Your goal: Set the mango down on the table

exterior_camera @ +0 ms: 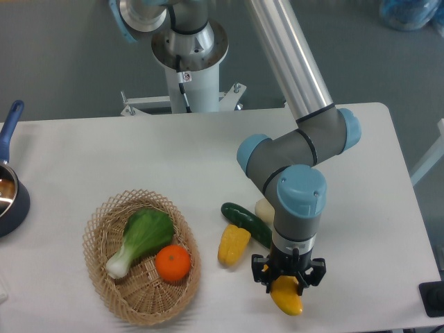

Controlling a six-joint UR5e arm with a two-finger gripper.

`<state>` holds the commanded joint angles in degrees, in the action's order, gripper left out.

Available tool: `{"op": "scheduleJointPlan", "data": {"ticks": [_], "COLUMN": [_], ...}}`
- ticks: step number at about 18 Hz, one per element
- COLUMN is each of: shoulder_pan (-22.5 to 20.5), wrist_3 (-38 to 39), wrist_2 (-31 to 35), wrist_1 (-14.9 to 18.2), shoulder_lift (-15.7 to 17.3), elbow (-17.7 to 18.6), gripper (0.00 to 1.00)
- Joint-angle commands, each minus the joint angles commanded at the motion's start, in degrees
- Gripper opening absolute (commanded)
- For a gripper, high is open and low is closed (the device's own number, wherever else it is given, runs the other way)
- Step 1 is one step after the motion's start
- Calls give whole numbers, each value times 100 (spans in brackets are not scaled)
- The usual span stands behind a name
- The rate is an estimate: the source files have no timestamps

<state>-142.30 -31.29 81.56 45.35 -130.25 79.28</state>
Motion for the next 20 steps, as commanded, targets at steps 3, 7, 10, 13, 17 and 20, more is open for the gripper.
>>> {"op": "scheduleJointPlan", "data": {"ticks": [3,7,10,13,17,20], "shoulder_pan": [9,18,53,97,114,123], "wrist_3": [9,9,18,35,26,9], "wrist_2": [18,18,18,26,26,26], "wrist_1": [0,0,0,-9,-35,-53], "shoulder_lift": [-44,-53,-70,-79,-79,-79], "elbow": [-9,0,9,35,44,88], "gripper": [40,40,42,42,43,47]}}
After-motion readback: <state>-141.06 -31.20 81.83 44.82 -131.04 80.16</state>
